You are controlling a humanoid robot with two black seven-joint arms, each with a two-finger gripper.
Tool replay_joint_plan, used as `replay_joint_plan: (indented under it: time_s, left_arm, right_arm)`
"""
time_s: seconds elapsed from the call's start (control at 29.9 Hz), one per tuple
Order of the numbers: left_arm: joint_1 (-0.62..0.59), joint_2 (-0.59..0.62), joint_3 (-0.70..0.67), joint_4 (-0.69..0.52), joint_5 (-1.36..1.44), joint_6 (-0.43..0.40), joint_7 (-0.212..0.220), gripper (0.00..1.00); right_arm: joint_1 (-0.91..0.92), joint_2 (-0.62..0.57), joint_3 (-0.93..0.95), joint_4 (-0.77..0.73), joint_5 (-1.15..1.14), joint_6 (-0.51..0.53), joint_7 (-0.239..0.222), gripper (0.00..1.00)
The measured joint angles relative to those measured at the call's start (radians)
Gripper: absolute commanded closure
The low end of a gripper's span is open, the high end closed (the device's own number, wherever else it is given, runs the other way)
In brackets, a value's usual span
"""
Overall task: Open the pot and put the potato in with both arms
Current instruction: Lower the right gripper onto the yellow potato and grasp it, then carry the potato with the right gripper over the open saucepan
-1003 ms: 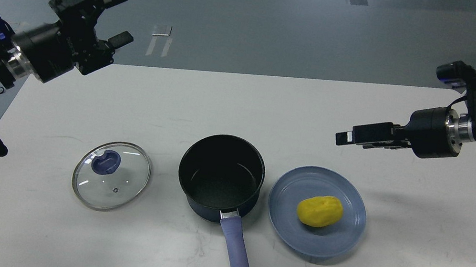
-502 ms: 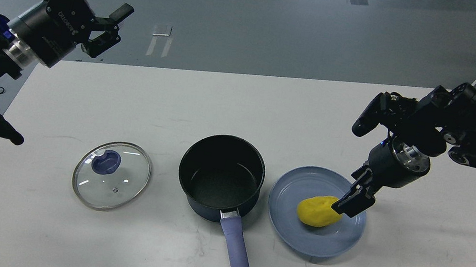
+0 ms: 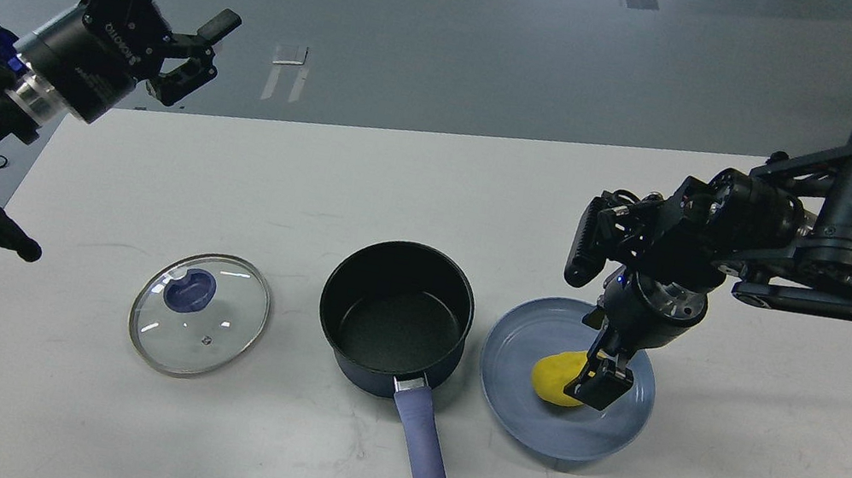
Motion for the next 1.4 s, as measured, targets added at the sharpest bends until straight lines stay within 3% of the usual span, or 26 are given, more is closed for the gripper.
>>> replay_joint_plan:
  time_s: [0.4, 0.57, 0.64, 0.67, 0.74, 0.8, 1.17, 1.4]
  left_arm:
    - [0.008, -0.001, -0.001, 0.0, 0.0, -0.001, 0.0, 0.02]
    - [0.008, -0.001, -0.001, 0.0, 0.0, -0.001, 0.0, 0.02]
    - [0.011, -0.001, -0.001, 0.0, 0.0, -0.001, 0.0, 0.02]
    - [0.011, -0.001, -0.001, 0.0, 0.0, -0.002, 0.0, 0.02]
    - [0.012, -0.001, -0.001, 0.0, 0.0, -0.002, 0.0, 0.02]
    - [0.012, -0.001, -0.001, 0.0, 0.0, -0.002, 0.0, 0.02]
    - [0.013, -0.002, -0.002, 0.0, 0.0, -0.003, 0.0, 0.02]
    - [0.013, -0.004, -0.002, 0.0, 0.0, -0.004, 0.0, 0.02]
  right_arm:
    - [-0.043, 0.059, -0.03, -0.04, 0.003, -0.041, 0.0, 0.05]
    - [-0.051, 0.065, -0.031, -0.042, 0.003, -0.042, 0.0, 0.12]
    - [-0.054, 0.07, -0.035, -0.045, 0.003, -0.043, 0.0, 0.18]
    - [-0.054, 0.071, -0.04, -0.046, 0.003, -0.043, 0.0, 0.26]
    - [-0.054, 0.073, -0.047, -0.048, 0.003, -0.045, 0.0, 0.46]
    - [-0.054, 0.074, -0.052, -0.052, 0.003, -0.052, 0.0, 0.75]
    - [0.005, 0.039, -0.038, -0.061, 0.038, -0.122, 0.0, 0.76]
    - [0.099, 0.014, 0.03, -0.058, 0.204, -0.13, 0.0, 0.76]
